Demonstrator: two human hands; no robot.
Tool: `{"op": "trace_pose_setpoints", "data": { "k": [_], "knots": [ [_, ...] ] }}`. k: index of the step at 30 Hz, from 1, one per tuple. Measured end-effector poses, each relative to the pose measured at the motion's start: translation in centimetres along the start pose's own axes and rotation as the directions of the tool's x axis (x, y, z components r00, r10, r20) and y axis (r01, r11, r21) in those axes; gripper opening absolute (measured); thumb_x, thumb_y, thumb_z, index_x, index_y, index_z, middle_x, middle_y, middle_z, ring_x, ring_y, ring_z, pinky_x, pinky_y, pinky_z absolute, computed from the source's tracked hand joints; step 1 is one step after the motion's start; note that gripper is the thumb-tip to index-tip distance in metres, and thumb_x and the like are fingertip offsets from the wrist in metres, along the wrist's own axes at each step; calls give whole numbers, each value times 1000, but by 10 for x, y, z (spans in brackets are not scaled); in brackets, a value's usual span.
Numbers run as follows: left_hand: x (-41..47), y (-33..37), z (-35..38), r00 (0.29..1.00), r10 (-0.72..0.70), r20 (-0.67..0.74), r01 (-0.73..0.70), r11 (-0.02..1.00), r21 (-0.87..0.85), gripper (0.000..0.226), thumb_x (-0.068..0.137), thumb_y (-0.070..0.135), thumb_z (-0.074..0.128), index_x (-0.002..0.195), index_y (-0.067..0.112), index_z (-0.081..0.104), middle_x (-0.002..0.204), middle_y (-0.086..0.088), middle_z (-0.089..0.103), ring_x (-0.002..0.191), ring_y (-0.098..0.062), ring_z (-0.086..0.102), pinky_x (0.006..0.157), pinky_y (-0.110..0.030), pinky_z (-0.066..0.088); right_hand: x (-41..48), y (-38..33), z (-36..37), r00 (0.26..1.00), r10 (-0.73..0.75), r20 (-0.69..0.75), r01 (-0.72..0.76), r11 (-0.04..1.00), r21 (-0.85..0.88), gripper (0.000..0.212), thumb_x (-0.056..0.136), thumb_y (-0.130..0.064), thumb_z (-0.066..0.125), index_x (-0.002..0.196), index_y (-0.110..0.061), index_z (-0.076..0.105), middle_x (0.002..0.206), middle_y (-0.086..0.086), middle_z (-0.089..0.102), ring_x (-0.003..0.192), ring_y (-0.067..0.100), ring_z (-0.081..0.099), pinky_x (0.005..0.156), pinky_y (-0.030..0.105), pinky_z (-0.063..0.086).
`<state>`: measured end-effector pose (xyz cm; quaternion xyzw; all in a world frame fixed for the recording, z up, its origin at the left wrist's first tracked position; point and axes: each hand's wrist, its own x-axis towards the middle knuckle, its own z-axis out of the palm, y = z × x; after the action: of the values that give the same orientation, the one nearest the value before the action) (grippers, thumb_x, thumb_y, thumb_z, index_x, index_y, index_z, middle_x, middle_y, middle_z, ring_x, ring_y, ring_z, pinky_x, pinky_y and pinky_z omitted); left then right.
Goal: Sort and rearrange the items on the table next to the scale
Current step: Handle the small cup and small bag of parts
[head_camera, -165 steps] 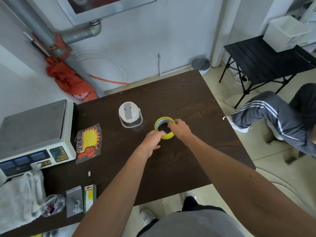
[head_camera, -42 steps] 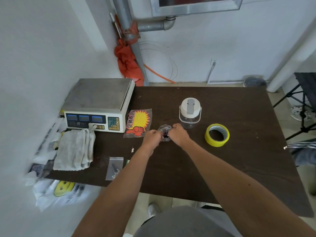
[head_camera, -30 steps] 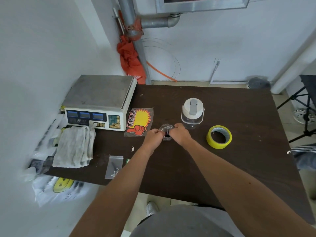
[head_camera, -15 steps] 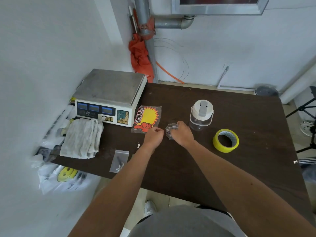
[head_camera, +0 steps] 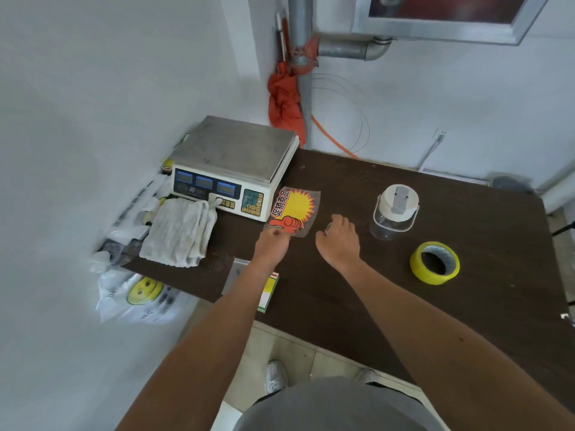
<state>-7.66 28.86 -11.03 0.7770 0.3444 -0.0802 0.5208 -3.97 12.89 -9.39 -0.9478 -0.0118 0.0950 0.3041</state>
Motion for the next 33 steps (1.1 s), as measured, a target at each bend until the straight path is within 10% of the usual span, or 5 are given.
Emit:
{"op": "trace_pose_setpoints", "data": {
  "k": [9, 23, 33],
  "knots": [
    [-7, -18, -40, 996, -43, -72, 37, 996, -87, 25, 84, 32, 55, 100, 21, 71, 98, -6, 73, 99, -26, 69, 92, -44, 57, -23, -29, 22, 962, -234, -138, 228, 972, -54, 23, 94, -20, 50, 111, -8, 59, 111, 9, 60, 107, 27, 54, 92, 41, 45],
    [-14, -70, -106, 979, -126, -162, 121, 992, -40, 27, 85, 27, 51, 103, 15, 69, 101, -10, 71, 100, -33, 67, 86, -43, 56, -46, -60, 63, 952, -252, 175, 267, 961, -65, 15, 94, -23, 49, 98, -15, 62, 102, 1, 60, 97, 20, 58, 78, 35, 48],
    [-19, -105, -129, 972, -164, -166, 168, 986, 8, 18, 92, 24, 55, 83, 12, 65, 97, -15, 70, 90, -31, 66, 91, -44, 55, -67, -90, 94, 852, -127, 507, 156, 988, -14, 39, 92, -29, 47, 124, -15, 63, 114, 8, 69, 97, 28, 69, 89, 41, 55]
  ]
}}
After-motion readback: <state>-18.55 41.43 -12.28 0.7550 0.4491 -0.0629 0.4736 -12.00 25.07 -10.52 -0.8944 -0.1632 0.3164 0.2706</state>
